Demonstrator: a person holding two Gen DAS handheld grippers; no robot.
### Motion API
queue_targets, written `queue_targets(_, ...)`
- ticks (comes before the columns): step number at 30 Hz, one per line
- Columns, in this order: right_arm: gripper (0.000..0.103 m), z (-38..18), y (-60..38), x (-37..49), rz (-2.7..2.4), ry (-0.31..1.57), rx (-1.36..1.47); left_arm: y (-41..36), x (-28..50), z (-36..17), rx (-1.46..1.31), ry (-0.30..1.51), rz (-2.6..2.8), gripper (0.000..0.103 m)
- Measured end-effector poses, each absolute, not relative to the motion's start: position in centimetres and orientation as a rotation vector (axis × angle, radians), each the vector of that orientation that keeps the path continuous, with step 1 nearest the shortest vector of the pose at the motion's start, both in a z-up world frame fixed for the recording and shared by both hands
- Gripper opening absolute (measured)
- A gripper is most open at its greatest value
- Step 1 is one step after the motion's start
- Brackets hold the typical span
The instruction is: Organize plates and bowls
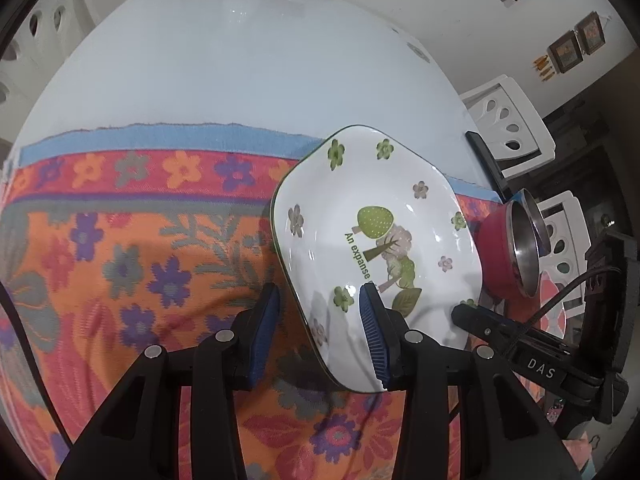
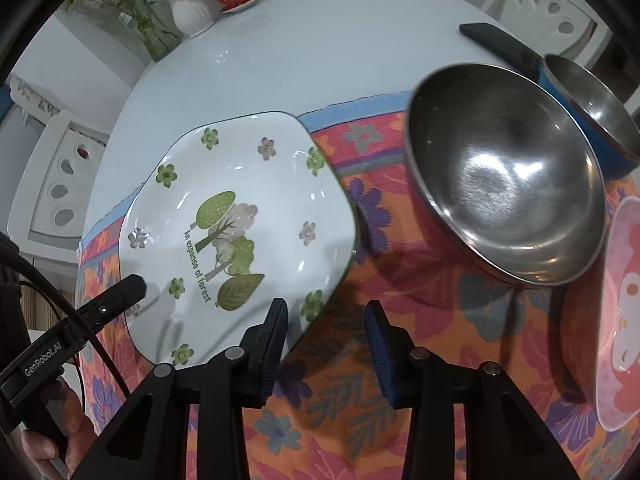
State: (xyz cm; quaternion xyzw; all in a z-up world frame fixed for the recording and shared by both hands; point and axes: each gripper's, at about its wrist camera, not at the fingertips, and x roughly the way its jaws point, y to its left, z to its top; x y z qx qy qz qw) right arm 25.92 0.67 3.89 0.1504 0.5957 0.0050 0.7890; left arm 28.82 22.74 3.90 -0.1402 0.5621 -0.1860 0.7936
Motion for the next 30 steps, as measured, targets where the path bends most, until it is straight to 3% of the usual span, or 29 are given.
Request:
queue_targets(4,0.028,4.0,1.9,26.2,0.059,1.299,0.311,23.3,28.8,3.7,-0.294,1.209,-0.399,0.039)
queue_targets(18,0.030,4.8,5.1,23.6,0.141,1.364,0.557,25.7,29.3,3.7,-0.312,1.196,-0.358,0.039)
queue_targets(30,0.031,3.0,-0.8,27.2,0.093,1.235,0.408,24.3,31.8,2.3,-0.275,1.189,-0.476,0.039)
